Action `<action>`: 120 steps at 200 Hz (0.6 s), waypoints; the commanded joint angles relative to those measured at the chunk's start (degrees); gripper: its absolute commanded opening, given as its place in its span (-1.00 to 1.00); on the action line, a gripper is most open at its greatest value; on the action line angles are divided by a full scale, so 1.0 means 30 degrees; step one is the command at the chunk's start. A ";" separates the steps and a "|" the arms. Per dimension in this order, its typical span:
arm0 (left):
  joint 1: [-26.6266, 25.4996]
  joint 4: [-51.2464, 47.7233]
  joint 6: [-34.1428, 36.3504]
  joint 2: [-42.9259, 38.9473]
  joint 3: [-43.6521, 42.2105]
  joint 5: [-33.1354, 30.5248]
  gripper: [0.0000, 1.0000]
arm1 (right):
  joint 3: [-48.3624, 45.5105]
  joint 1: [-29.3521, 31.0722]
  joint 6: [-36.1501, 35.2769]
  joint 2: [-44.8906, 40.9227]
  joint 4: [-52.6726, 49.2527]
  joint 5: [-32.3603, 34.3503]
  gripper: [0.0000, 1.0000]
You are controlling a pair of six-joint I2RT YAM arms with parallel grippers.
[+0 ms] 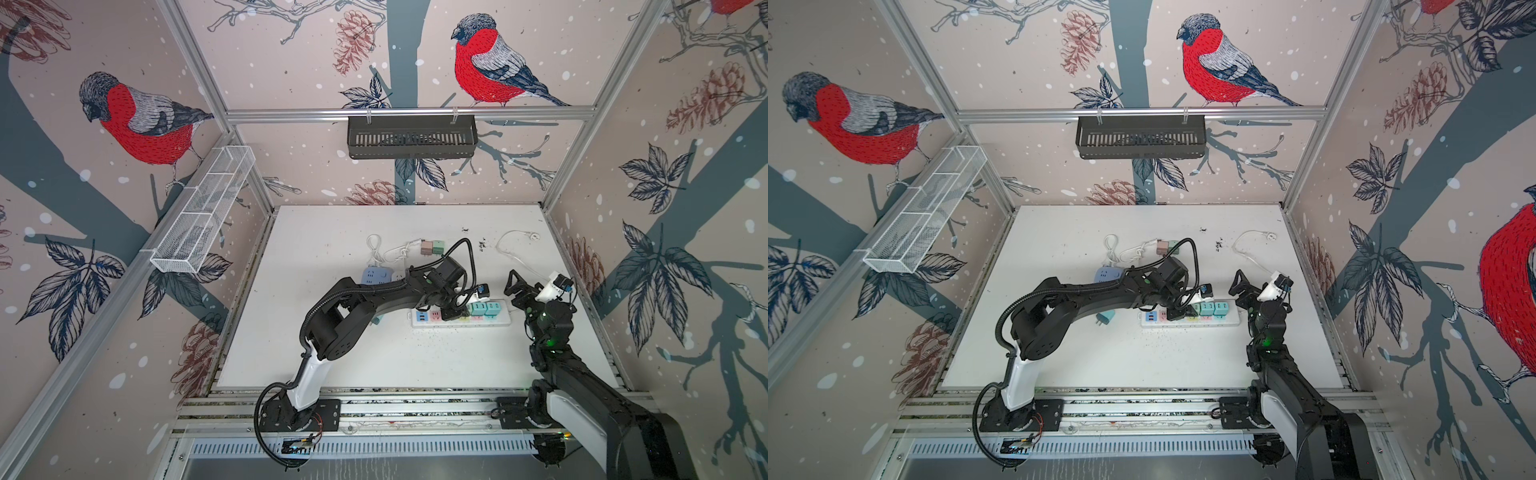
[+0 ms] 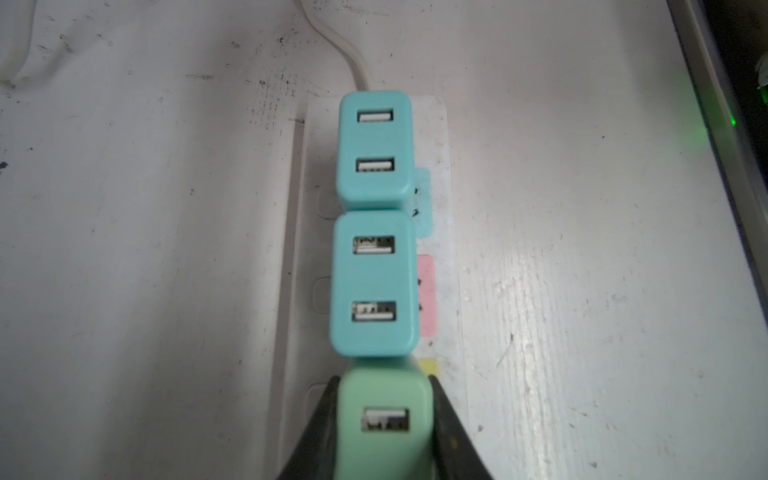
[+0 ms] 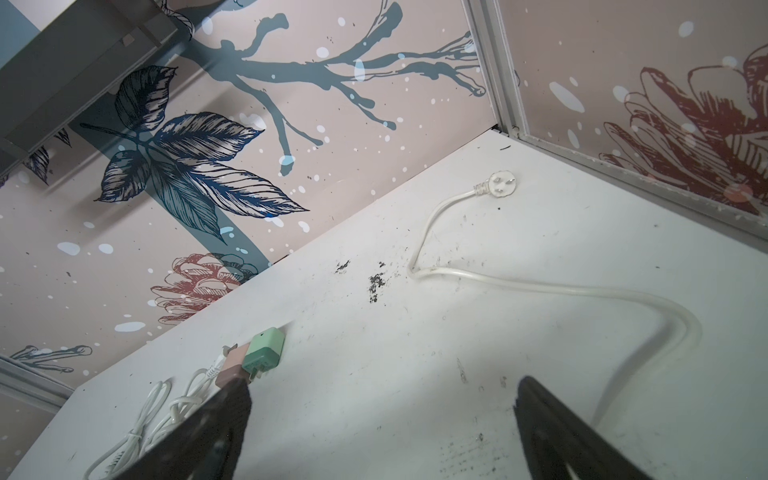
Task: Insert the plug
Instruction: 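Lower the mint-green adapter's prongs into the yellow socket with the left gripper, then open the left gripper and lift it off the plugged adapter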
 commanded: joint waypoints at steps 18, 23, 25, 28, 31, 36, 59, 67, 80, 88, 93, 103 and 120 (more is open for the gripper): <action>-0.0049 -0.2994 0.0730 -0.0561 -0.0241 -0.1790 0.93 | -0.0005 0.0028 -0.0164 -0.0027 0.0339 0.0090 0.99; -0.0054 -0.2973 0.0759 -0.0736 -0.0236 -0.1821 0.96 | 0.0010 0.0022 -0.0165 0.0024 0.0325 0.0048 0.99; -0.0019 -0.2952 0.0759 -0.0801 -0.0247 -0.1825 0.96 | 0.0031 0.0015 -0.0207 0.0067 0.0316 0.0044 1.00; -0.0018 -0.2901 0.0741 -0.0901 -0.0268 -0.1848 0.96 | 0.0081 0.0014 -0.0227 0.0120 0.0307 0.0004 0.99; -0.0018 -0.2858 0.0732 -0.1027 -0.0271 -0.1855 0.96 | 0.0106 0.0014 -0.0245 0.0178 0.0302 0.0002 0.99; -0.0026 -0.2826 0.0730 -0.1222 -0.0280 -0.1877 0.96 | 0.0143 0.0012 -0.0241 0.0217 0.0269 -0.0051 1.00; 0.0004 -0.2281 0.0498 -0.2394 -0.0537 -0.1872 0.96 | 0.0210 0.0029 -0.0270 0.0344 0.0230 -0.0087 0.99; 0.0005 -0.2045 0.0459 -0.2964 -0.0710 -0.1751 0.96 | 0.0188 0.0014 -0.0269 0.0283 0.0229 -0.0086 0.99; 0.0014 -0.1157 0.0197 -0.4190 -0.1324 -0.1741 0.96 | 0.0080 0.0015 -0.0263 0.0066 0.0226 -0.0057 1.00; 0.0017 -0.0104 -0.0406 -0.5109 -0.1899 -0.2207 0.96 | 0.0010 0.0014 -0.0247 -0.0028 0.0244 -0.0042 0.99; 0.0031 0.0625 -0.1129 -0.5669 -0.2211 -0.2738 0.96 | -0.0035 0.0021 -0.0220 -0.0122 0.0251 -0.0002 0.99; 0.0152 0.2139 -0.3478 -0.6851 -0.2743 -0.3975 0.96 | -0.0134 -0.0007 -0.0160 -0.0270 0.0255 0.0102 0.99; 0.0828 0.3521 -0.6535 -0.8845 -0.3342 -0.3743 0.96 | -0.0271 0.0000 -0.0128 -0.0510 0.0230 0.0352 0.99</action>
